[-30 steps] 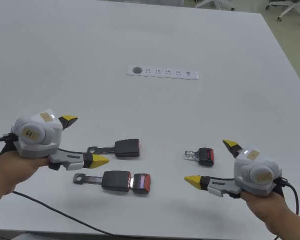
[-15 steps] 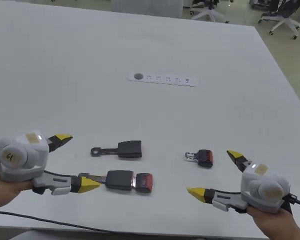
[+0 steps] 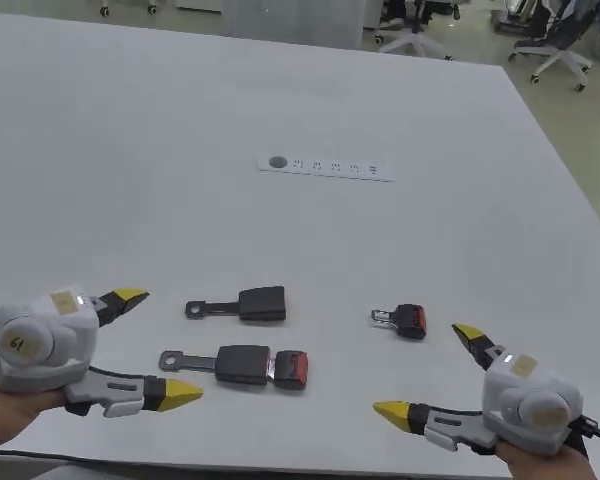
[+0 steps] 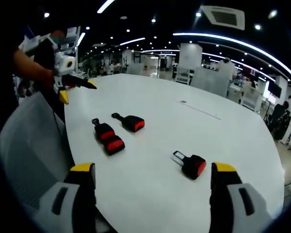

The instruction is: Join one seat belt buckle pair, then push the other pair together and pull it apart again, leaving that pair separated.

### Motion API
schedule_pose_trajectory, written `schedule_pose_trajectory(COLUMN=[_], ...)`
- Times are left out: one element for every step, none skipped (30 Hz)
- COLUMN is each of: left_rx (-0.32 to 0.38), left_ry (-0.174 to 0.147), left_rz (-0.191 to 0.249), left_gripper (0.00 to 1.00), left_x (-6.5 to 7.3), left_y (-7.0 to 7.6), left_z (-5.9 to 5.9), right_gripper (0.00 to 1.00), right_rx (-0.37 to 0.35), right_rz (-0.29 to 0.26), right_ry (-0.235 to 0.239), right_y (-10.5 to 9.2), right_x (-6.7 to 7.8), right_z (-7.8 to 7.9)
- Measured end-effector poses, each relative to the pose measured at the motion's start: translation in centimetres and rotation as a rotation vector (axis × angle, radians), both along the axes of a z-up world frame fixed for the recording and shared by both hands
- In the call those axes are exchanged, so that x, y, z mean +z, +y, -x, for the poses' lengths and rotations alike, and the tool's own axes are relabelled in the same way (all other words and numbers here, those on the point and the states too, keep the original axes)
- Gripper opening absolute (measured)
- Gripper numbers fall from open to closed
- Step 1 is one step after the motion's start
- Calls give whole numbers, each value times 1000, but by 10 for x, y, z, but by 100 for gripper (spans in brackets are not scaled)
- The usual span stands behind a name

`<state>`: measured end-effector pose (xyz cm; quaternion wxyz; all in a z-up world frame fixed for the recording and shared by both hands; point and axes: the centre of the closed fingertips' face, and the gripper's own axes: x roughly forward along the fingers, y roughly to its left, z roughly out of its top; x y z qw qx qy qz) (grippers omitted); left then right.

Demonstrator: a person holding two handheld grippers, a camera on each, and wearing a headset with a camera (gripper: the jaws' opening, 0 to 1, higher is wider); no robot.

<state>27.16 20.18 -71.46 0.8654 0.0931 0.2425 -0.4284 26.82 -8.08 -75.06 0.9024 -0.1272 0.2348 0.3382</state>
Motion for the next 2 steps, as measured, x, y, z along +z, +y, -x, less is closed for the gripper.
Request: schedule_pose_trajectory(left_rx=[7, 9], left_ry=[2, 5], left_rz=[8, 8], left_gripper=[98, 98], left_x=[0, 0], left_y=[1, 1], left_z=[0, 0], right_gripper=[100, 100], right_rx=[1, 1], right_rz=[1, 2], right_ry=[-3, -3], right_y=[0, -1], right_x=[0, 0], right_z=[-1, 0])
